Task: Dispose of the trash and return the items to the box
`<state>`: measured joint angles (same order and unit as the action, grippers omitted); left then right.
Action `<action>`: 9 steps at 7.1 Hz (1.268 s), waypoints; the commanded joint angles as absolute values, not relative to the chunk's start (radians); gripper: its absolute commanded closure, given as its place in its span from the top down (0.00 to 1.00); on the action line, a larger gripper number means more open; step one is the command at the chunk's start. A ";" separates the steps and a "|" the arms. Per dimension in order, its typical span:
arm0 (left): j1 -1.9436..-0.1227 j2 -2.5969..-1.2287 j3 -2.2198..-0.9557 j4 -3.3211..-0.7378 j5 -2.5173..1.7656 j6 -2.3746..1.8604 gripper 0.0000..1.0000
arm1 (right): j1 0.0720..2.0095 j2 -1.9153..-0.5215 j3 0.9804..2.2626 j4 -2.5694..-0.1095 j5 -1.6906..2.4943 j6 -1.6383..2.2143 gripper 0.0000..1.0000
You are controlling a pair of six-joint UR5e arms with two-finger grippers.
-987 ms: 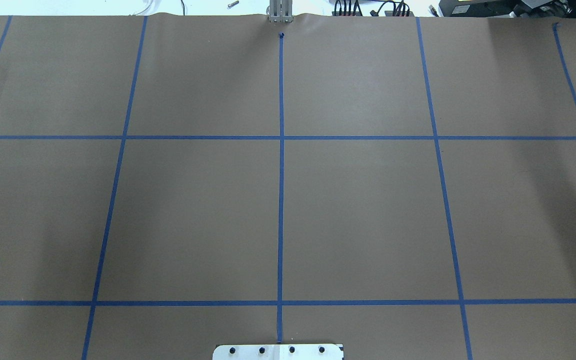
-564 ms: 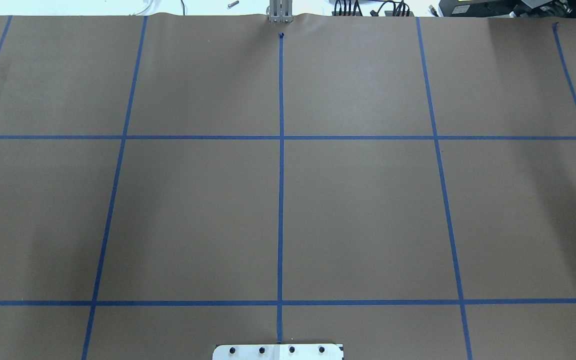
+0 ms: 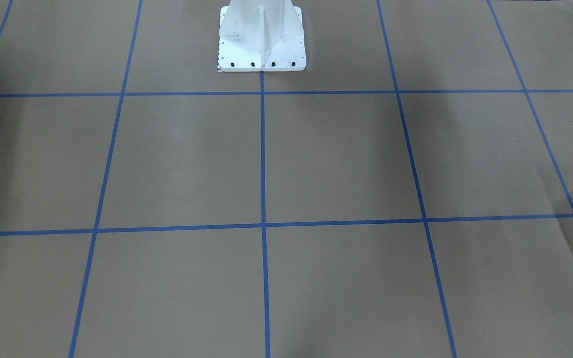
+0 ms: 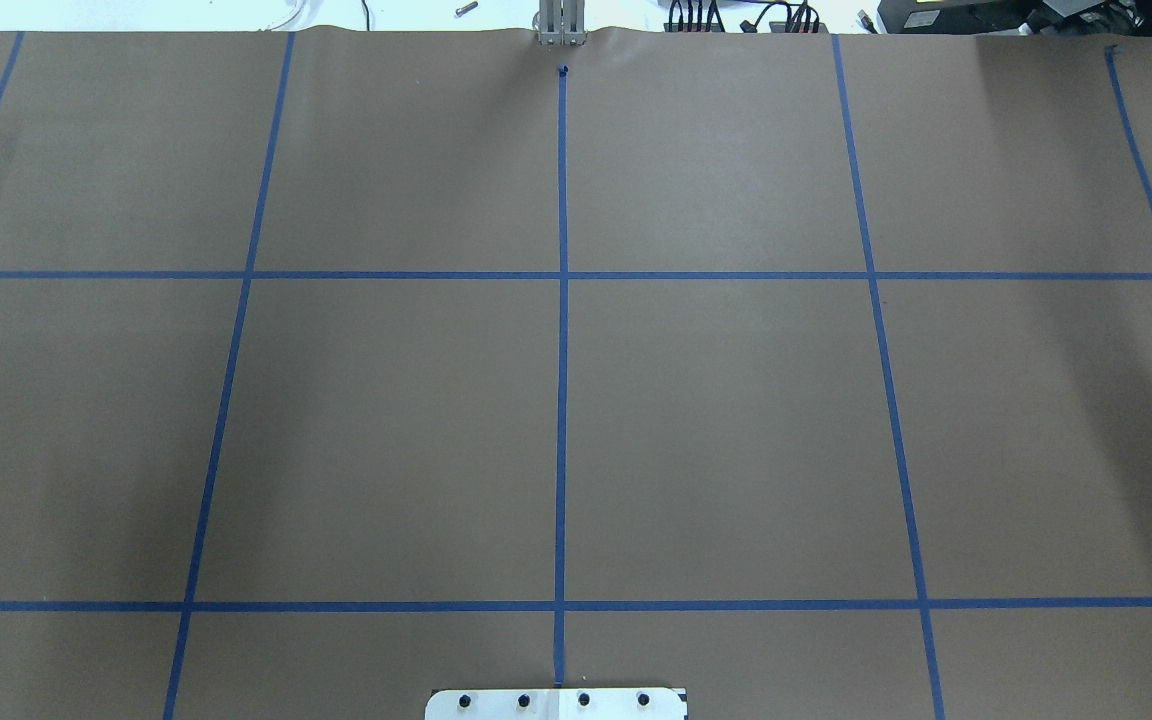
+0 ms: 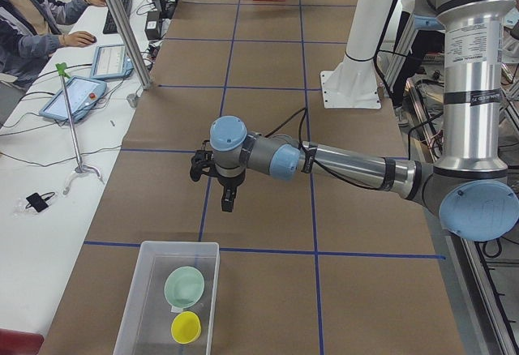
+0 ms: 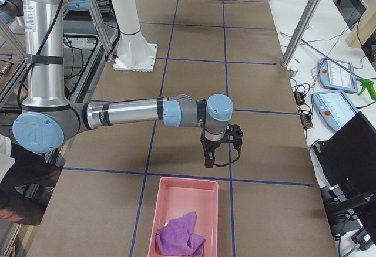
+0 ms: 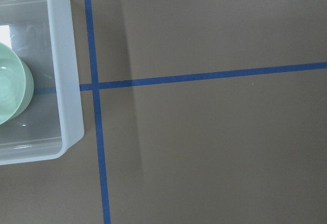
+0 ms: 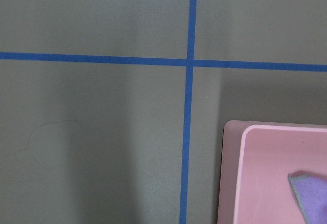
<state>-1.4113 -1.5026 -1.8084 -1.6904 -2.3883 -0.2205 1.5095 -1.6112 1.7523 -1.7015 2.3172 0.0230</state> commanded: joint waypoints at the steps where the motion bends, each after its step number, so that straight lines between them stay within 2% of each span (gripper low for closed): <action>1: -1.411 -1.531 -1.778 -1.692 -2.387 -0.222 0.98 | 1.509 -1.612 1.755 -1.701 2.324 0.023 1.00; 9: -1.411 -1.545 -1.755 -1.694 -2.387 -0.221 0.98 | 1.509 -1.615 1.769 -1.701 2.327 0.023 1.00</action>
<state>-1.4112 -1.5427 -1.7555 -1.6935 -2.3869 -0.2205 1.5094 -1.6150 1.7684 -1.7012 2.3281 0.0230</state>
